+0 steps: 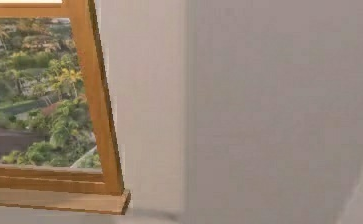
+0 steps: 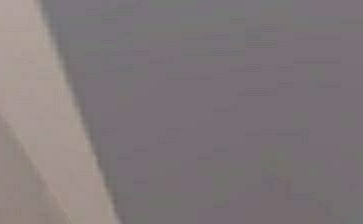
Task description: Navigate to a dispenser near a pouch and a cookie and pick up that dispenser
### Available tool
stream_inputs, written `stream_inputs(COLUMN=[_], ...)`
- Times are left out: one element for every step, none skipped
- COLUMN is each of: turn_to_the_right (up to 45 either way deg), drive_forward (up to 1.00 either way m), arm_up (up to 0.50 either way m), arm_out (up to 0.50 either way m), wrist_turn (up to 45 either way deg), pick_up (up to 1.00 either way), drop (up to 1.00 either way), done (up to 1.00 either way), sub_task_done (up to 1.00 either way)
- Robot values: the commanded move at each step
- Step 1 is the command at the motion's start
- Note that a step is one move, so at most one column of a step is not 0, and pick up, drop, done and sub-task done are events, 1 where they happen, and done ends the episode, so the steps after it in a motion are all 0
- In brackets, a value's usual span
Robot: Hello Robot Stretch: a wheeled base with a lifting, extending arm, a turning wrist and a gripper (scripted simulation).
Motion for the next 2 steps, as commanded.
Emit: stream_inputs(turn_to_the_right=[-45.0, -21.0], drive_forward=[0.00, 0.00], arm_up=[0.00, 0.00], arm_out=[0.00, 0.00], wrist_turn=[0.0, 0.0], pick_up=[0.00, 0.00], drop=[0.00, 0.00], done=[0.00, 0.00], sub_task_done=[0.00, 0.00])
